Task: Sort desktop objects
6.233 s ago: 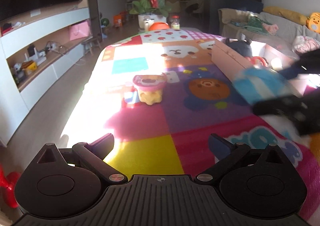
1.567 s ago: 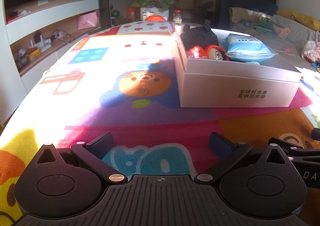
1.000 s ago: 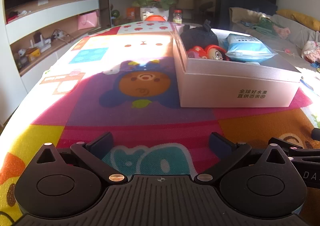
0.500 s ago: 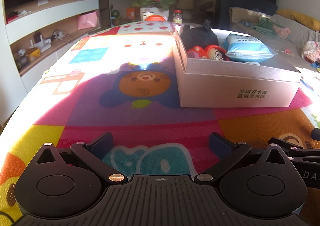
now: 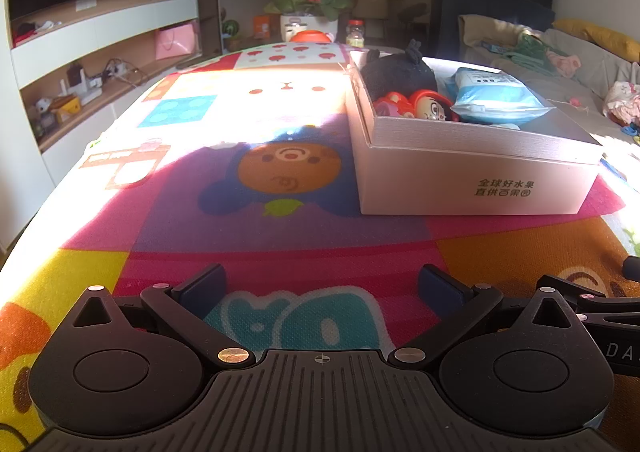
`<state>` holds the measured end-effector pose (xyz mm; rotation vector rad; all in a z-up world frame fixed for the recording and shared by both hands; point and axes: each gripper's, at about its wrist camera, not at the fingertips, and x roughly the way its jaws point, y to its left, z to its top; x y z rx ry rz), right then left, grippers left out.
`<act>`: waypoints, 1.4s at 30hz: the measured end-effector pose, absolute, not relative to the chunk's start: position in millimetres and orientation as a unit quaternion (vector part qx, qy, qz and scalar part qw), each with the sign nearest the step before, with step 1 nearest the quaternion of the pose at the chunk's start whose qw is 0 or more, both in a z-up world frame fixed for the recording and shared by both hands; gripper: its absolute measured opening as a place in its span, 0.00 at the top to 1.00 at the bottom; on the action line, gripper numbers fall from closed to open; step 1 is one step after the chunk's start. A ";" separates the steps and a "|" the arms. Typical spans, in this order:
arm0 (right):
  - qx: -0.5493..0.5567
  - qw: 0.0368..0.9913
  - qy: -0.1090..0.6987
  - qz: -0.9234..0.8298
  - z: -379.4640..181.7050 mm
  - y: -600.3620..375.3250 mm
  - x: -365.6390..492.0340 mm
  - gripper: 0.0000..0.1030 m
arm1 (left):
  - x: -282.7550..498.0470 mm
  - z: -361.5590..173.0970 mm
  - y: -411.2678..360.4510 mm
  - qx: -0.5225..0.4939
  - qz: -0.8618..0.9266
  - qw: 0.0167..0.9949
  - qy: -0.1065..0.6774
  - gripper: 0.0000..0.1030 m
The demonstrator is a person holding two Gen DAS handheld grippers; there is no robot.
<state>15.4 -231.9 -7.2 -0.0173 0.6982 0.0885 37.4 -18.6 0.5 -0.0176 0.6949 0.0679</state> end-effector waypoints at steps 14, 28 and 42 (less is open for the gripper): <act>-0.008 0.939 0.342 0.043 -7.2 -231.8 15.5 0.00 | 38.1 0.9 -20.2 -0.010 0.034 0.940 0.340 0.00; -0.009 0.939 0.342 0.043 -7.0 -235.1 15.7 0.00 | 37.5 1.6 -22.7 0.002 0.033 0.940 0.339 0.00; -0.009 0.939 0.342 0.043 -6.6 -233.0 15.3 0.00 | 31.6 4.7 -15.8 -0.003 0.011 0.932 0.363 0.00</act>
